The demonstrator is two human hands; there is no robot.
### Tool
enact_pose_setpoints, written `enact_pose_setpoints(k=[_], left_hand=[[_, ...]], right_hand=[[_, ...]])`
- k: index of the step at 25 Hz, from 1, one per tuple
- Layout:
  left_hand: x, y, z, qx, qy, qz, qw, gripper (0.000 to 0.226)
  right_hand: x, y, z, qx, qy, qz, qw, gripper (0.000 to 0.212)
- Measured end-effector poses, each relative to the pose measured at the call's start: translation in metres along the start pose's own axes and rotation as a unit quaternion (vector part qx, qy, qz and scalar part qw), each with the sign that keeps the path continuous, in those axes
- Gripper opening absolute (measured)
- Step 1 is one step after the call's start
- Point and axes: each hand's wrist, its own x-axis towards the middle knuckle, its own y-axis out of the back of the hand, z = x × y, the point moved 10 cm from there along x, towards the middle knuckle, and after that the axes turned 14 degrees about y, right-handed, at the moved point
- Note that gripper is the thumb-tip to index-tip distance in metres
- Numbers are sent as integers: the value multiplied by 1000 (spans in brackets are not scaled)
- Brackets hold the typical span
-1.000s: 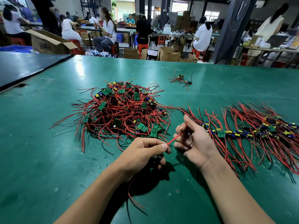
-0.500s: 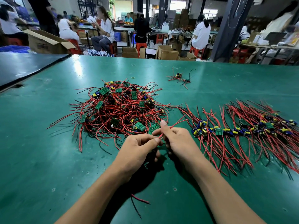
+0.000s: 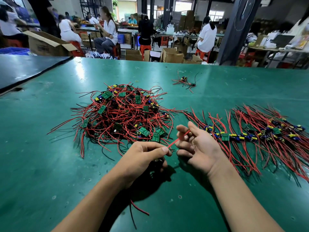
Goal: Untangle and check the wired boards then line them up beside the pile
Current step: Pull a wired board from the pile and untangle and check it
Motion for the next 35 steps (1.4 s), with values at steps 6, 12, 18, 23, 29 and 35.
enact_pose_setpoints(k=[6,12,18,23,29,35], left_hand=[[0,12,1,-98,16,39,994,15],[-7,34,26,-205,-67,83,973,13],[-13,49,27,-281,-74,122,949,10],[-9,43,23,-283,-68,101,951,2],[-4,21,18,-291,-19,-12,956,23],[-6,-5,10,-180,54,-89,978,33]], right_hand=[[5,-4,-2,-172,59,-48,982,66],[-8,-36,10,-466,171,-216,841,11],[-22,-57,14,-401,214,-205,867,22],[-16,-48,-4,-270,221,-91,933,26],[-23,-50,9,-120,71,-151,979,14],[-25,-49,13,-222,53,-191,955,14]])
